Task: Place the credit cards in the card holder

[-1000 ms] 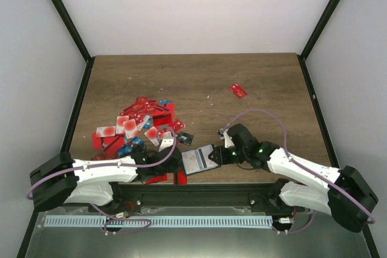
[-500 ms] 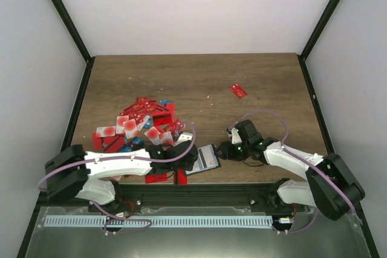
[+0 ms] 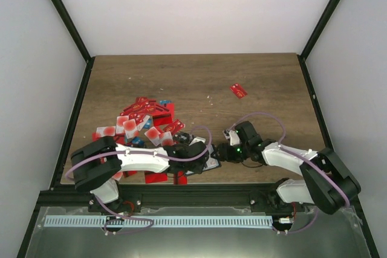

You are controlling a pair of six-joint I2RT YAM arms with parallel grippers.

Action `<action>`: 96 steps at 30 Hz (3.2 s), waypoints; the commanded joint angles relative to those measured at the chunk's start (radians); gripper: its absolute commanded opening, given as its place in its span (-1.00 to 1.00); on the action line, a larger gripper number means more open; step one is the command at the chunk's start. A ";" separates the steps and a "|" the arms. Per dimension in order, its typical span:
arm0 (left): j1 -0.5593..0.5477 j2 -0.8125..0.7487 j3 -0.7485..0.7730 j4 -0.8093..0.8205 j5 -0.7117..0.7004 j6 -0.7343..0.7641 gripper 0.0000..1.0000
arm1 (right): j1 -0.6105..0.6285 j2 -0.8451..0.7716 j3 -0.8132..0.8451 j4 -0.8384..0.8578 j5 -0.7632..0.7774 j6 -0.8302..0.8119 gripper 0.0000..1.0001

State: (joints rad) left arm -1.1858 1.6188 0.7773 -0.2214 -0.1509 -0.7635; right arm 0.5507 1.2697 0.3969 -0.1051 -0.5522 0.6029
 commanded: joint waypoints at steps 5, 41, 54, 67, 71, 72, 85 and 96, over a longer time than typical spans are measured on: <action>-0.005 0.085 0.020 0.048 0.037 0.020 -0.81 | -0.008 0.049 -0.029 0.087 -0.158 0.020 0.13; -0.002 -0.030 -0.038 0.135 0.023 0.004 -0.91 | 0.006 -0.115 0.096 -0.190 0.228 -0.003 0.00; -0.001 0.079 0.007 0.125 0.027 0.023 -0.92 | 0.006 0.042 -0.021 0.014 -0.005 0.034 0.11; -0.005 0.088 -0.081 0.194 0.053 -0.018 -0.92 | 0.006 0.044 -0.063 0.306 -0.341 0.173 0.06; -0.005 0.080 -0.079 0.199 0.051 -0.015 -0.92 | 0.006 0.005 -0.043 0.284 -0.354 0.179 0.04; -0.005 0.078 -0.077 0.202 0.051 -0.014 -0.92 | 0.006 -0.004 -0.042 0.280 -0.358 0.180 0.04; -0.003 -0.009 -0.077 0.234 0.051 -0.026 -0.92 | 0.008 0.002 -0.036 0.295 -0.343 0.197 -0.01; 0.023 -0.074 -0.126 0.285 0.075 -0.039 -0.91 | 0.033 0.019 0.039 0.300 -0.314 0.227 -0.01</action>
State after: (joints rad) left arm -1.1728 1.5558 0.6624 -0.0002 -0.1104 -0.7944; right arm 0.5629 1.2816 0.3759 0.1658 -0.8700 0.8131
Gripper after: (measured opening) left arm 0.044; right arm 0.495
